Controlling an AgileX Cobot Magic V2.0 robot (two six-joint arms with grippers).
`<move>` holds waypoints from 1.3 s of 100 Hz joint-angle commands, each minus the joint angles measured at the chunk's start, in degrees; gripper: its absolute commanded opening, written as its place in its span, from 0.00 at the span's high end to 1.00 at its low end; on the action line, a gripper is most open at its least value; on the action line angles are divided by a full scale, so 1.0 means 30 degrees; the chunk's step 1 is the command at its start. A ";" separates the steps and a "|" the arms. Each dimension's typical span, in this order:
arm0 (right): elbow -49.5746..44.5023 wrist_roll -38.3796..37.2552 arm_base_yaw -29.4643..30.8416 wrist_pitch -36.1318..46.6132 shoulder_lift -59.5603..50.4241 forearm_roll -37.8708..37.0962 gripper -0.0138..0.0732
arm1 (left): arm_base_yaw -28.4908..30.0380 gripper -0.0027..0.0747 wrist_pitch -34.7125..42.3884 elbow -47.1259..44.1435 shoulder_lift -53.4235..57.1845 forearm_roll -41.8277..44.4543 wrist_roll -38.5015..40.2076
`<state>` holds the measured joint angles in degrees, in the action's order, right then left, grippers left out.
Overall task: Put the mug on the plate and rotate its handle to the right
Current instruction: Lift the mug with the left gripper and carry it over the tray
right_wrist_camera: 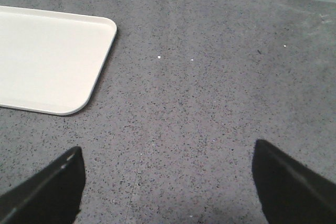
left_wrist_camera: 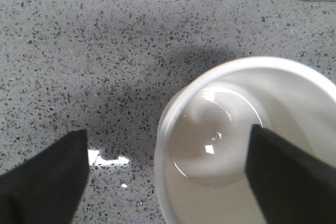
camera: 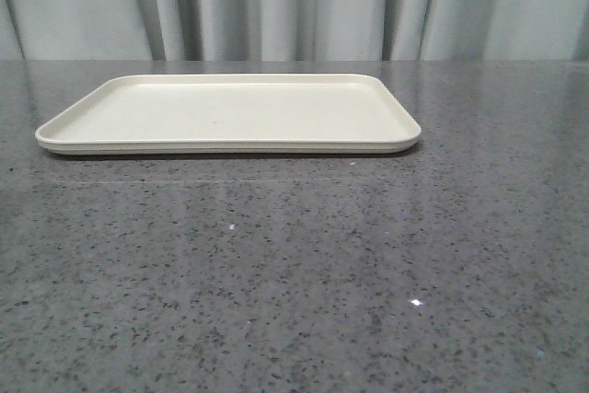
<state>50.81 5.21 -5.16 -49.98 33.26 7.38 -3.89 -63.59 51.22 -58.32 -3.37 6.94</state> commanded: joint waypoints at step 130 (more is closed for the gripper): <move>0.0612 -0.0078 0.0107 0.1981 0.0205 0.0086 0.11 | -0.5222 0.99 0.1708 1.3566 -0.9198 -0.3645 0.0213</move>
<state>50.81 5.21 -5.16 -48.48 33.26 7.38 -17.42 -61.86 86.89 -83.62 -12.64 6.74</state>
